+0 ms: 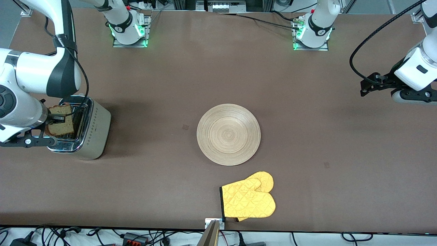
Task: Move plate and put bread in toaster
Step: 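Lower the bread into the toaster slot with the right gripper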
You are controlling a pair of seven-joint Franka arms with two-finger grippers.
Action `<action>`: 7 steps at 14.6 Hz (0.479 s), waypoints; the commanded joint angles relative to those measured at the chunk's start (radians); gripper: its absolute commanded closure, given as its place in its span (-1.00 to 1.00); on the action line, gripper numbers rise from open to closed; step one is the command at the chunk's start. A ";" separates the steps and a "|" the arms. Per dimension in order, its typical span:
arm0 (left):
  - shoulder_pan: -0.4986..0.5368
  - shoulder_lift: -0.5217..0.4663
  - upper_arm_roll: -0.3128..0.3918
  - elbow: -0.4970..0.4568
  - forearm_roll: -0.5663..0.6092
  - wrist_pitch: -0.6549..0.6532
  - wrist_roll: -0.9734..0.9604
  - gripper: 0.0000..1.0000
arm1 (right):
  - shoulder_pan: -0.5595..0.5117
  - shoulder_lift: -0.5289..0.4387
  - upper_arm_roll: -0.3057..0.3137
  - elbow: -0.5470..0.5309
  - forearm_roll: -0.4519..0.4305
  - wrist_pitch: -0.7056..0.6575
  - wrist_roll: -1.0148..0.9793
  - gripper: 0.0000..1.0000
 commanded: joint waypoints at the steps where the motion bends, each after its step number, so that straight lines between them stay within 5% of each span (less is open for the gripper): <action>1: -0.004 -0.012 0.000 0.000 -0.001 -0.014 -0.007 -1.00 | -0.004 0.006 0.000 -0.013 0.044 0.003 0.035 1.00; 7: -0.004 -0.012 0.000 0.000 -0.001 -0.015 -0.009 -1.00 | -0.019 0.035 0.000 -0.014 0.076 0.024 0.043 1.00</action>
